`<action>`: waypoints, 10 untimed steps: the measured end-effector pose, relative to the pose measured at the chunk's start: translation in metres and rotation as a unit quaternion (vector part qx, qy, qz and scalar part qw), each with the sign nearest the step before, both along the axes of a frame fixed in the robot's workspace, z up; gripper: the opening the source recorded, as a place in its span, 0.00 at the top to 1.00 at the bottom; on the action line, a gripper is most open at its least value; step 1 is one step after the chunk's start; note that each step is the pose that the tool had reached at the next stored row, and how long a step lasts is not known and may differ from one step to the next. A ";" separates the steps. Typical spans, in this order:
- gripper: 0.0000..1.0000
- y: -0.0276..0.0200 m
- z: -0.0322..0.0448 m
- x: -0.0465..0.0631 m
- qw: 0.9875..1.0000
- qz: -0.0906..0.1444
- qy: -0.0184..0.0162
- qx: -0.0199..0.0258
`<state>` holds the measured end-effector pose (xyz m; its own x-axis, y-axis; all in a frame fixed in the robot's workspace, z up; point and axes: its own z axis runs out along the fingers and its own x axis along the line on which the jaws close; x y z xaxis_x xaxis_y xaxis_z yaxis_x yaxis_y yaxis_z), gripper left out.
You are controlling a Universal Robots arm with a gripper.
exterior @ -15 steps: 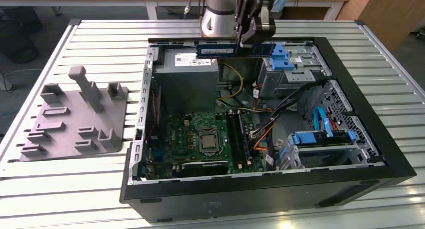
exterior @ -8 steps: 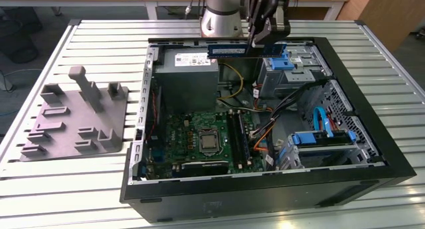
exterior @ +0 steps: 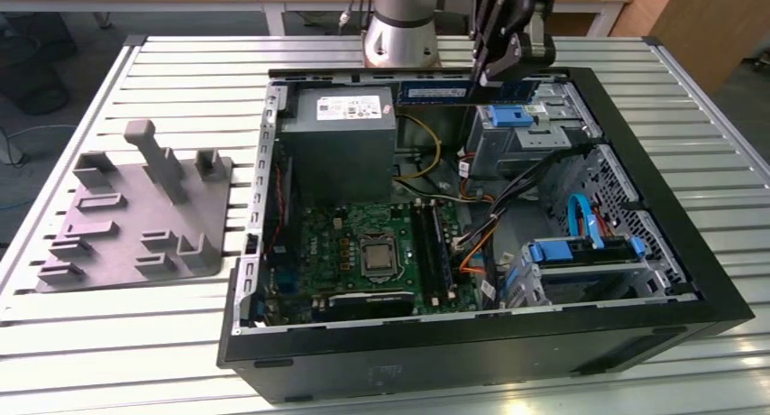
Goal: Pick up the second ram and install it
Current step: 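Pick up the second ram and move it above second insertion slot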
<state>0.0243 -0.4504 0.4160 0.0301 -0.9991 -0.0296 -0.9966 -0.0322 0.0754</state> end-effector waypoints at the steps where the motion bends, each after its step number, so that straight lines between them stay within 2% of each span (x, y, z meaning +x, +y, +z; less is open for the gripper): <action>1: 0.86 0.0000 0.0000 0.003 1.000 0.000 0.000 0.000; 10: 0.86 0.0000 -0.0007 0.024 1.000 0.000 0.001 0.000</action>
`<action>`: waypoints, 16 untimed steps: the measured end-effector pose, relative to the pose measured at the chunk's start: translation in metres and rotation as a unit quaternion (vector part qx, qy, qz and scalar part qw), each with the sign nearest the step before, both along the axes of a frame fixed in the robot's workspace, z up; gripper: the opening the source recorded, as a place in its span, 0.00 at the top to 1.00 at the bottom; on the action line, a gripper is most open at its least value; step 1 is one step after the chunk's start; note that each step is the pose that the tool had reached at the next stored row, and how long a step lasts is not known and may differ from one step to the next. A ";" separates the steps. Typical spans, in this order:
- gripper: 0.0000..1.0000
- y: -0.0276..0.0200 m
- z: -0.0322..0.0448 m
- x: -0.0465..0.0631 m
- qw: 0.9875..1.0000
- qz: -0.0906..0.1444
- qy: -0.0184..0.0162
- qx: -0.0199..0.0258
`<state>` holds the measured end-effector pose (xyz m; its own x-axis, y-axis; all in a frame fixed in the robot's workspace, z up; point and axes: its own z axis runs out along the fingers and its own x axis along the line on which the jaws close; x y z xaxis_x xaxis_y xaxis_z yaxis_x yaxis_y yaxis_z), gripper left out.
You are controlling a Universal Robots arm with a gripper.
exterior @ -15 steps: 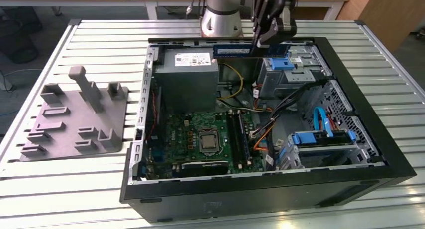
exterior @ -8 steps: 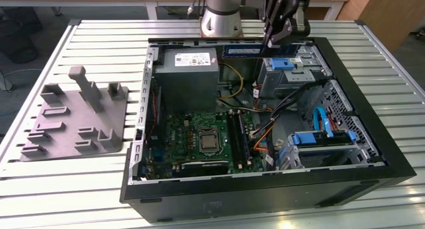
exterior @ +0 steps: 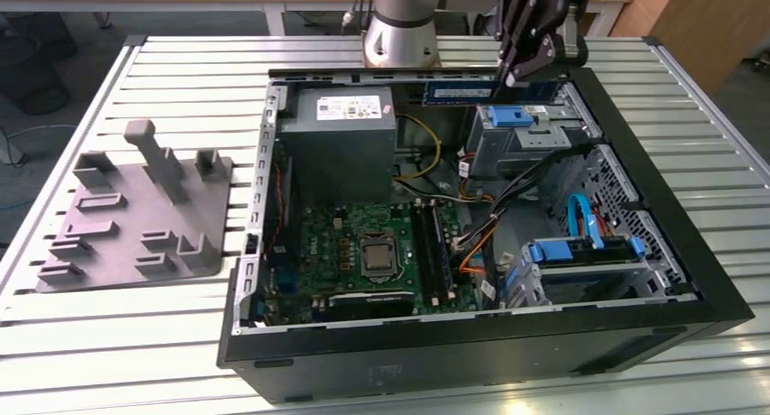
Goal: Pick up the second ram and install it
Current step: 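Pick up the second ram and move it above second insertion slot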
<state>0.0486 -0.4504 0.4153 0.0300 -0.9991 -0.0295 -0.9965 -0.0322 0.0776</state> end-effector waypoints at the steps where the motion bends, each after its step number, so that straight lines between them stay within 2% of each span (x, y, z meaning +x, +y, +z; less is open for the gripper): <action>1: 0.86 0.0000 -0.0002 0.002 1.000 0.000 0.000 0.000; 11: 0.86 0.0001 -0.0033 0.029 1.000 0.000 0.002 0.000; 14: 0.86 0.0000 -0.0087 0.028 1.000 -0.001 0.003 0.000; 16: 0.86 0.0001 -0.0111 0.022 1.000 -0.002 0.003 0.000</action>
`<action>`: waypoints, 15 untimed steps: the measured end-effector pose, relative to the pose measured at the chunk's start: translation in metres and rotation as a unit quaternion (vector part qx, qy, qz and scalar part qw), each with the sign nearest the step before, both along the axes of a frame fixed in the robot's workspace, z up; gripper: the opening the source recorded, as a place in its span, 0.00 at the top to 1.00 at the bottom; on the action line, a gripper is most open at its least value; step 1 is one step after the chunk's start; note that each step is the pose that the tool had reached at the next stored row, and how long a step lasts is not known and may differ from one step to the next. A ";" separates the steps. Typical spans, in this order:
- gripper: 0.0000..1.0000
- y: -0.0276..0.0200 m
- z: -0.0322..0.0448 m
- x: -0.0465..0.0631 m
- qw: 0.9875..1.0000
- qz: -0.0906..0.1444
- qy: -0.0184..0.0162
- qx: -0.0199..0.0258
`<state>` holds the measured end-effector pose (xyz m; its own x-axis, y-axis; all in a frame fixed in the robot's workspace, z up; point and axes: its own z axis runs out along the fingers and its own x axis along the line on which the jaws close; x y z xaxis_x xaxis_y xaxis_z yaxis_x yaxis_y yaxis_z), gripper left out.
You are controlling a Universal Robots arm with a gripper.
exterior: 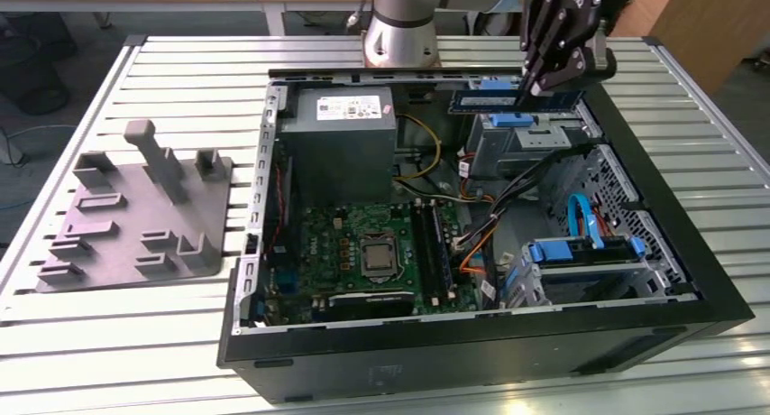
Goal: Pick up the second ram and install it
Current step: 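Pick up the second ram and move it above second insertion slot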
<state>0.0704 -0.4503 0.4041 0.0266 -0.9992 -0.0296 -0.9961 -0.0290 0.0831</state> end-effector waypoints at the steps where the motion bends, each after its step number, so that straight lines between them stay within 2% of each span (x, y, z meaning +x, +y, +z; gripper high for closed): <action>1: 0.86 0.0000 -0.0013 -0.004 1.000 0.000 0.000 0.000; 4: 0.86 -0.0001 -0.0064 -0.017 1.000 0.000 0.000 0.000; 8: 0.86 -0.0016 -0.0135 -0.028 1.000 0.000 0.000 0.000; 15: 0.86 -0.0198 -0.0263 -0.036 1.000 0.000 0.000 0.000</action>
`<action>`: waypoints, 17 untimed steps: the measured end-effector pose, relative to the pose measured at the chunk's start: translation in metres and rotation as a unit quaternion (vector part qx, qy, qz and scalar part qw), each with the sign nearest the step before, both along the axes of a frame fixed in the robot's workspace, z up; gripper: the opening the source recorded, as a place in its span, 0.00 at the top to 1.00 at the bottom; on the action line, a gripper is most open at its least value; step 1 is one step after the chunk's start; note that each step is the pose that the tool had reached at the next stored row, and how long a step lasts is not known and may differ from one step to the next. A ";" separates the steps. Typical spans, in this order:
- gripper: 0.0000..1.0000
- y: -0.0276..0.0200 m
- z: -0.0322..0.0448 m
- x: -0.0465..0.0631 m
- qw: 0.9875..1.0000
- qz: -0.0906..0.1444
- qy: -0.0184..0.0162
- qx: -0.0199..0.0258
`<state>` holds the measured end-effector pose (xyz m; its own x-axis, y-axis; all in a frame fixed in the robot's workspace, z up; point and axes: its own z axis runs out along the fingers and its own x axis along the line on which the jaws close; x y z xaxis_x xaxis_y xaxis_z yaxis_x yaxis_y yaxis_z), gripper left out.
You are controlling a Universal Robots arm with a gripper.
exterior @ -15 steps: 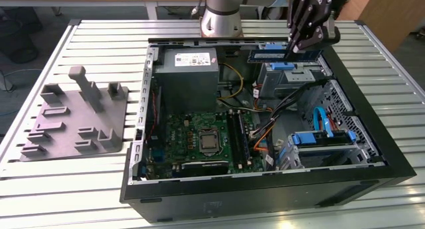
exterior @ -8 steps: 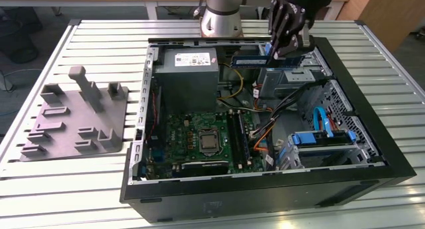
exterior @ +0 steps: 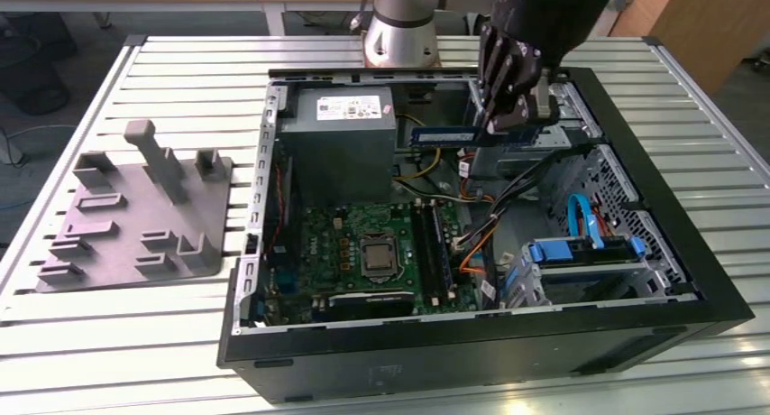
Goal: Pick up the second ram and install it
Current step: 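Pick up the second ram and move it above second insertion slot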
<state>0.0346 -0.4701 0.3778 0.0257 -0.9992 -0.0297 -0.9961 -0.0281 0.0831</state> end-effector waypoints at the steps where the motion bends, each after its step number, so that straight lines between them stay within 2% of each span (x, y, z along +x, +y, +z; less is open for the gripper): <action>1: 0.86 -0.0021 -0.0018 -0.001 1.000 0.000 0.000 0.000; 9: 0.86 -0.0169 -0.0164 -0.005 1.000 0.000 0.000 0.000; 17: 0.86 -0.0222 -0.0292 -0.008 1.000 0.000 0.000 0.000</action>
<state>0.0268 -0.4922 0.3486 0.0249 -0.9992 -0.0298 -0.9962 -0.0273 0.0831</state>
